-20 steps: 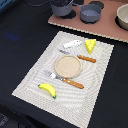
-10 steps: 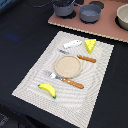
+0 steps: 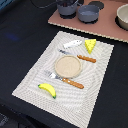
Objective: Interact with the objects in diverse but meaningful ways.
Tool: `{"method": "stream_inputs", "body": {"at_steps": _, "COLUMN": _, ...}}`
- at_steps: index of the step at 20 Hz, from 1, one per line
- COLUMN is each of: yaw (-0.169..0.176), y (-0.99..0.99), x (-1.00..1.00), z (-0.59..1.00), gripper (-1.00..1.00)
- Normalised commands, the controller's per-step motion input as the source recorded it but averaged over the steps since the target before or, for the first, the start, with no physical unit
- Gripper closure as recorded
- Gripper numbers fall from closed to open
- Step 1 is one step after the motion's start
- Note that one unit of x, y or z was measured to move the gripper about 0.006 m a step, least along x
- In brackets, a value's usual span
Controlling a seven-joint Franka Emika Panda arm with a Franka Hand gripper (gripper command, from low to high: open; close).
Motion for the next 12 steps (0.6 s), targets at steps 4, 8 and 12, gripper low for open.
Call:
{"method": "stream_inputs", "body": {"at_steps": 4, "yaw": 0.000, "y": -0.05, "x": 0.70, "z": 0.94, "gripper": 1.00}}
{"method": "stream_inputs", "body": {"at_steps": 8, "yaw": 0.000, "y": -0.06, "x": 0.66, "z": 0.79, "gripper": 1.00}}
{"method": "stream_inputs", "body": {"at_steps": 12, "yaw": 0.004, "y": -0.06, "x": 0.40, "z": 0.22, "gripper": 1.00}}
